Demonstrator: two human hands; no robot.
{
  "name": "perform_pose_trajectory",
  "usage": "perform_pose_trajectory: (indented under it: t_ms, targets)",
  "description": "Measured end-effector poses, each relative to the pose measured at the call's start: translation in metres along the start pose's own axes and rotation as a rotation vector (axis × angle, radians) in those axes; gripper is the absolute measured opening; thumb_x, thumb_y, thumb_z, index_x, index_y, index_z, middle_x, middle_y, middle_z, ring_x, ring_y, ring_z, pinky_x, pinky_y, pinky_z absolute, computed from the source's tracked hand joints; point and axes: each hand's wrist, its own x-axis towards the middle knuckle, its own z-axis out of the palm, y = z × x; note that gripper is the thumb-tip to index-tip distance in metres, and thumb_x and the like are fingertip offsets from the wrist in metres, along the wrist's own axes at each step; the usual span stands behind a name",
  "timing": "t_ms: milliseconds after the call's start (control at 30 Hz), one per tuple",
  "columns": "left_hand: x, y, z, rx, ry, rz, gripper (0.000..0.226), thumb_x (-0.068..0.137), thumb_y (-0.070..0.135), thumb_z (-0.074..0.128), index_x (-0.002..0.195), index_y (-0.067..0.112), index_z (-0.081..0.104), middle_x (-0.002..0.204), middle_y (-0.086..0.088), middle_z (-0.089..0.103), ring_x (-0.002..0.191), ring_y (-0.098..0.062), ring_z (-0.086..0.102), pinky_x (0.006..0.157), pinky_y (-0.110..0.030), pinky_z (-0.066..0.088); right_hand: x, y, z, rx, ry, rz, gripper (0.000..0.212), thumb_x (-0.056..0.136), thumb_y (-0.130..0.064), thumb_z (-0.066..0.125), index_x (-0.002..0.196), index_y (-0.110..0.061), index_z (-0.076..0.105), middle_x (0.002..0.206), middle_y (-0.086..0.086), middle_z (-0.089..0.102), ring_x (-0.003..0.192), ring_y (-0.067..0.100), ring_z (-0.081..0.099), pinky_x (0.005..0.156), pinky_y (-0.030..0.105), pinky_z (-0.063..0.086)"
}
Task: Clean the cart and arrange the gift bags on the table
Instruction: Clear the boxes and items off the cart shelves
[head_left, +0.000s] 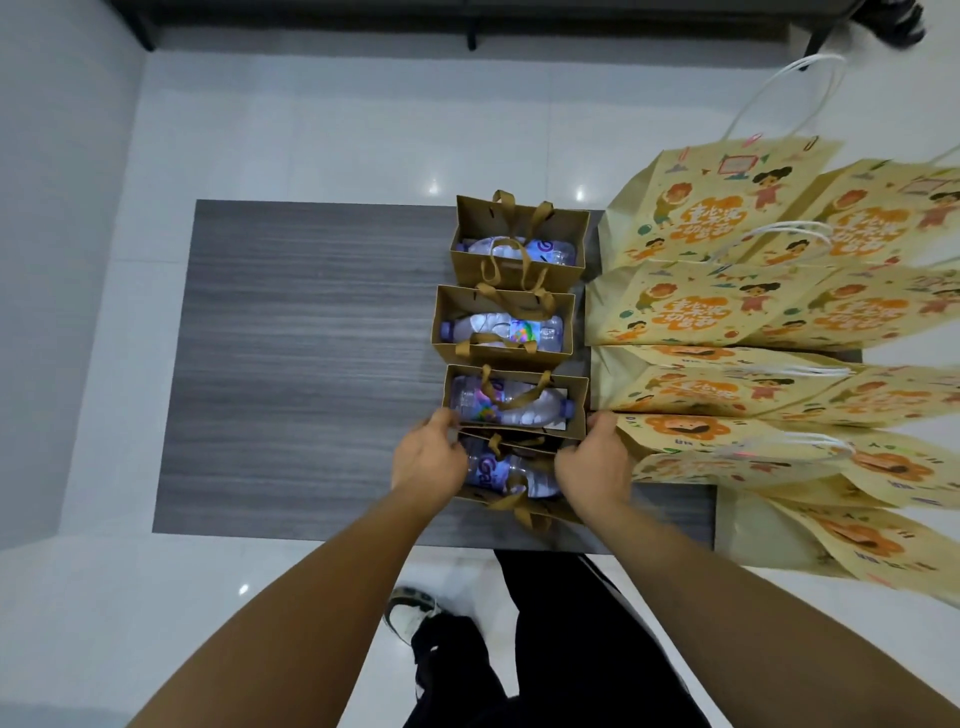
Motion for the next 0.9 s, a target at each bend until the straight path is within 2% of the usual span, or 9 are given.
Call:
perform_pose_trajectory:
  t_ms: [100, 200, 333, 400, 500, 600, 700, 767, 900]
  targets:
    - [-0.004, -0.013, 0.004, 0.034, -0.014, -0.001, 0.028, 0.097, 0.022, 0.056, 0.125, 0.026, 0.061, 0.120, -0.008, 0.064, 0.104, -0.026, 0.062, 0.088, -0.036, 0.055, -0.012, 0.009, 0.009, -0.027, -0.021, 0.023, 0.040, 0.082, -0.008, 0.063, 0.114, -0.016, 0.042, 0.098, 0.007, 0.059, 0.099, 0.036, 0.062, 0.072, 0.033, 0.038]
    - [-0.006, -0.034, 0.010, 0.037, -0.093, -0.028, 0.029, 0.097, 0.020, 0.058, 0.126, 0.021, 0.064, 0.108, -0.010, 0.069, 0.090, -0.024, 0.065, 0.077, -0.028, 0.051, -0.014, 0.013, 0.016, -0.060, -0.041, -0.006, 0.053, 0.082, -0.007, 0.069, 0.125, -0.012, 0.038, 0.106, 0.012, 0.060, 0.102, 0.037, 0.060, 0.073, 0.034, 0.041]
    - [-0.010, -0.053, 0.023, 0.031, -0.139, -0.099, 0.019, 0.097, 0.036, 0.062, 0.110, 0.023, 0.066, 0.109, -0.007, 0.069, 0.097, -0.023, 0.063, 0.079, -0.026, 0.044, -0.012, 0.016, 0.017, -0.049, -0.015, -0.004, 0.064, 0.082, -0.005, 0.071, 0.136, -0.013, 0.037, 0.110, 0.015, 0.063, 0.104, 0.038, 0.061, 0.074, 0.034, 0.041]
    - [-0.010, -0.052, 0.029, 0.012, -0.124, -0.118, 0.021, 0.098, 0.043, 0.060, 0.101, 0.022, 0.064, 0.097, -0.003, 0.066, 0.091, -0.019, 0.058, 0.077, -0.028, 0.043, -0.012, 0.017, 0.017, -0.044, -0.003, -0.015, 0.064, 0.082, -0.002, 0.070, 0.137, -0.014, 0.038, 0.110, 0.016, 0.064, 0.104, 0.038, 0.062, 0.076, 0.035, 0.043]
    - [-0.006, -0.046, 0.032, 0.049, -0.065, -0.123, 0.022, 0.100, 0.034, 0.058, 0.094, 0.015, 0.067, 0.094, -0.009, 0.069, 0.092, -0.026, 0.063, 0.076, -0.031, 0.049, -0.015, 0.020, 0.016, -0.043, 0.006, -0.024, 0.066, 0.083, -0.001, 0.066, 0.140, -0.015, 0.037, 0.112, 0.015, 0.064, 0.105, 0.038, 0.061, 0.081, 0.041, 0.049]
    - [-0.005, -0.043, 0.029, 0.164, -0.126, -0.135, 0.015, 0.095, 0.025, 0.056, 0.085, 0.014, 0.059, 0.103, -0.015, 0.067, 0.101, -0.032, 0.062, 0.076, -0.033, 0.046, -0.017, 0.019, 0.016, -0.046, 0.009, -0.046, 0.068, 0.083, 0.002, 0.063, 0.143, -0.016, 0.035, 0.113, 0.016, 0.063, 0.106, 0.038, 0.060, 0.084, 0.042, 0.049]
    - [-0.007, -0.047, 0.026, 0.225, -0.186, -0.146, 0.022, 0.094, 0.023, 0.055, 0.073, 0.015, 0.058, 0.098, -0.013, 0.070, 0.088, -0.026, 0.062, 0.073, -0.030, 0.044, -0.015, 0.011, 0.019, -0.035, -0.005, -0.076, 0.068, 0.084, 0.000, 0.062, 0.144, -0.018, 0.035, 0.113, 0.015, 0.064, 0.107, 0.037, 0.061, 0.085, 0.040, 0.050]
    - [-0.009, -0.050, 0.022, 0.223, -0.189, -0.163, 0.021, 0.094, 0.024, 0.056, 0.080, 0.012, 0.065, 0.097, -0.014, 0.071, 0.086, -0.028, 0.065, 0.071, -0.031, 0.047, -0.014, 0.007, 0.021, -0.030, -0.022, -0.084, 0.068, 0.084, -0.003, 0.063, 0.144, -0.017, 0.035, 0.111, 0.015, 0.065, 0.106, 0.038, 0.062, 0.085, 0.042, 0.052]
    - [-0.020, -0.046, 0.012, 0.190, -0.152, -0.144, 0.023, 0.096, 0.020, 0.054, 0.105, 0.008, 0.071, 0.108, -0.017, 0.070, 0.101, -0.034, 0.064, 0.082, -0.037, 0.053, -0.020, 0.006, 0.021, -0.086, -0.046, -0.105, 0.070, 0.083, -0.007, 0.065, 0.145, -0.015, 0.032, 0.106, 0.015, 0.063, 0.101, 0.038, 0.063, 0.078, 0.039, 0.049]
